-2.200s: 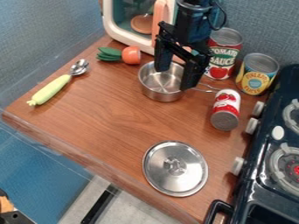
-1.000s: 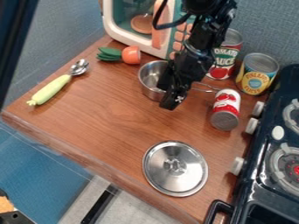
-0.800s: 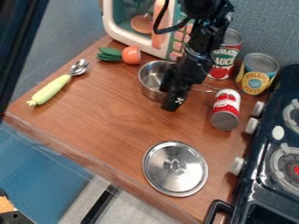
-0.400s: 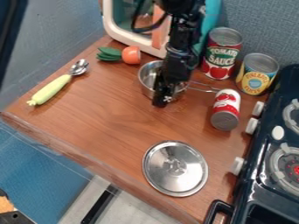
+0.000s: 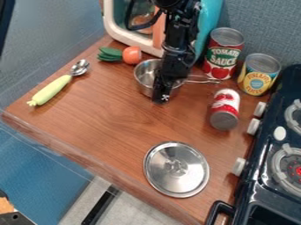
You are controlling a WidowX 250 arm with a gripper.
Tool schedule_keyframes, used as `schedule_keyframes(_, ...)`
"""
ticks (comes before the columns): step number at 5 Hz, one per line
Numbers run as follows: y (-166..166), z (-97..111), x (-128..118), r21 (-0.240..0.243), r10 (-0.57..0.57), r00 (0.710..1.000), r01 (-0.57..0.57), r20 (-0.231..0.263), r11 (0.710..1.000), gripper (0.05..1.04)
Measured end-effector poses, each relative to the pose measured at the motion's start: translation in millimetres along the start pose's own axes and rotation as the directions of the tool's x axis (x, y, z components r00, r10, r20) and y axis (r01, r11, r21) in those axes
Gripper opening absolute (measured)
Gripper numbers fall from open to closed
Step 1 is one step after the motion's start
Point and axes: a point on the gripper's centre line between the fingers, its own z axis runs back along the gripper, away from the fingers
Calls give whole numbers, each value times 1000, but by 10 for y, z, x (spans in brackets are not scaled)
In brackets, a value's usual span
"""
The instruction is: Move the silver pot to the lower center or the table
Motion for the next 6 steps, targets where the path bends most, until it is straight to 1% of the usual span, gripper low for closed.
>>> schedule_keyframes(1, -84, 39, -28, 3, 23, 1000, -23, 17, 1000, 94)
schedule_keyframes(2, -186, 206, -81, 9, 80, 995, -81, 63, 997, 82)
schedule_keyframes(3, -227, 464, -266, 49, 132, 985, -138, 111, 989, 77)
schedule_keyframes(4, -364, 621, -449, 63, 163, 975, -174, 152, 983, 77)
schedule_keyframes(5, -603, 646, -695, 52, 173, 975, -181, 139, 982, 77)
schedule_keyframes(6, -798, 524, -917, 27, 170, 977, -175, 125, 984, 77)
